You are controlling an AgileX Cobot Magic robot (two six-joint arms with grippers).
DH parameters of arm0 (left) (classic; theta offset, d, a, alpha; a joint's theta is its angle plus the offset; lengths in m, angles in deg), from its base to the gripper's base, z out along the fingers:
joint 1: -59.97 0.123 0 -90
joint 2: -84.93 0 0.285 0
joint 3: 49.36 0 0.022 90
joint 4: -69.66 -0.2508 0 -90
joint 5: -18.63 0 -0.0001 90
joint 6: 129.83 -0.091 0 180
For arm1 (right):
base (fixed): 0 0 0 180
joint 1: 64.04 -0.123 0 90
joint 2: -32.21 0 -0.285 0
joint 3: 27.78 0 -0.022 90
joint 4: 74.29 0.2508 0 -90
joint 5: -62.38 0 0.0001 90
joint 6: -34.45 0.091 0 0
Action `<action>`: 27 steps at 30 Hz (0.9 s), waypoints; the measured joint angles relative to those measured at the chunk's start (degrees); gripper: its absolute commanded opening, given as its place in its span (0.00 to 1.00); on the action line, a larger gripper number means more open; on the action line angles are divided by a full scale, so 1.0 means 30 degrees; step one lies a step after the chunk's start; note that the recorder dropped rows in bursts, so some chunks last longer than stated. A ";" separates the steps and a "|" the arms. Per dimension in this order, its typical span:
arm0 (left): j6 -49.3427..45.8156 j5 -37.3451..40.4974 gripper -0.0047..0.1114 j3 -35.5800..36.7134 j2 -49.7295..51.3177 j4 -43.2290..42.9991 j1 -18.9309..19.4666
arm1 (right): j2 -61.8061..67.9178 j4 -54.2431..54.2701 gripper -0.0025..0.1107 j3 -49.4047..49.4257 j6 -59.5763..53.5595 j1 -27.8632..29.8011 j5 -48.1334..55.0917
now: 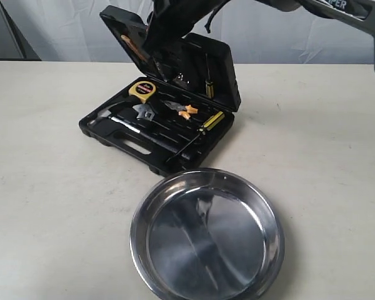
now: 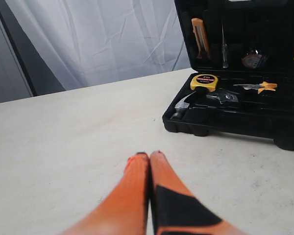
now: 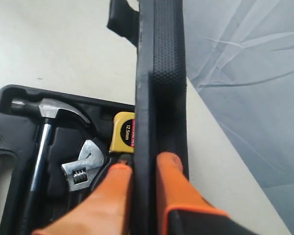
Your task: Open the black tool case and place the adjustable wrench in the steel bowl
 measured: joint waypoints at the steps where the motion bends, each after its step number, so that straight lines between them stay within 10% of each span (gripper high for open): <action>1: 0.0000 0.0000 0.04 0.0000 0.0000 0.0000 0.0000 | -0.0127 0.0406 0.01 0.0000 -0.0267 0.0068 0.0308; 27: 0.0000 0.0000 0.04 0.0000 0.0000 0.0000 0.0000 | -0.0856 0.5297 0.01 0.0125 -0.3420 0.2848 0.2224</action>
